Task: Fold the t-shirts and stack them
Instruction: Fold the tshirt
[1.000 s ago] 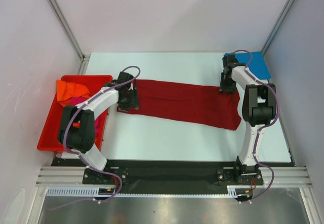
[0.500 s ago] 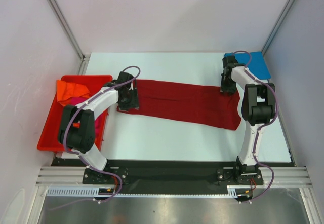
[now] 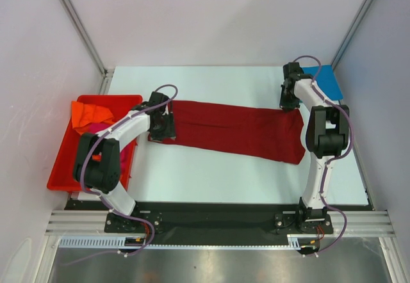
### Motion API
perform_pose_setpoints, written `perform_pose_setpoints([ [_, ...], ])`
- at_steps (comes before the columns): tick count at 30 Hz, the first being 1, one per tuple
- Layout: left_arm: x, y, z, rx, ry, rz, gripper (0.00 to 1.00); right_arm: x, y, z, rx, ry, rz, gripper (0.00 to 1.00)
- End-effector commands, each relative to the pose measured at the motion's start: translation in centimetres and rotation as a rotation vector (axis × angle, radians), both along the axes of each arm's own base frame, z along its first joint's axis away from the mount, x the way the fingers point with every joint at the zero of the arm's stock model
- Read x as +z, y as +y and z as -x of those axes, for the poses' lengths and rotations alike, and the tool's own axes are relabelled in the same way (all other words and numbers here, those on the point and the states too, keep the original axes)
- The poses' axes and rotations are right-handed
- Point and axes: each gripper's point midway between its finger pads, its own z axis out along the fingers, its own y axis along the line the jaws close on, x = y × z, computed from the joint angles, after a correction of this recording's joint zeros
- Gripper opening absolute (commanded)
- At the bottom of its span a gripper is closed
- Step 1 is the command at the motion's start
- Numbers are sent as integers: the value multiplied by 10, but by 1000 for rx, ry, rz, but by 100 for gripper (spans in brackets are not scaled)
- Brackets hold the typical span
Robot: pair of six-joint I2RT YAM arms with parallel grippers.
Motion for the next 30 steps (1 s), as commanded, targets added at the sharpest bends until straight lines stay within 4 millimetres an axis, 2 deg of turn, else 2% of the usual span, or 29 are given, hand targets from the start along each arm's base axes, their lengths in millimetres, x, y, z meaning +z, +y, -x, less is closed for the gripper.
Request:
perform_pose_setpoints([
  [1, 13, -2, -5, -20, -47, 25, 58, 29, -2, -18, -5, -78, -2, 0],
  [8, 12, 0, -4, -24, -44, 14, 58, 18, -1, -31, 12, -63, 1, 2],
  [12, 10, 1, -4, -23, -41, 13, 58, 10, -6, -27, -12, -2, 22, 20],
  [13, 10, 1, -4, -22, -41, 13, 58, 11, -5, -26, -12, -1, 22, 30],
  [17, 9, -1, -5, -21, -36, 20, 58, 32, -1, -28, -11, -34, 51, 41],
  [20, 9, -3, -7, -16, -41, 31, 58, 50, 29, -31, 56, -73, 22, 41],
  [21, 9, -3, -8, -16, -41, 31, 58, 53, 49, -31, 95, -82, 7, 40],
  [23, 9, -3, -9, -13, -40, 33, 58, 55, 77, -31, 135, -89, -41, 38],
  [24, 10, -4, -10, -14, -43, 34, 58, 52, 96, -30, 150, -87, -69, 37],
  [26, 10, -4, -10, -12, -40, 36, 58, 41, 119, -28, 172, -66, -114, 36],
  [28, 11, -5, -10, -12, -43, 37, 58, 30, 140, -24, 185, -46, -131, 35],
  [30, 13, -4, -10, -12, -48, 35, 58, 18, 151, -22, 193, -19, -143, 34],
])
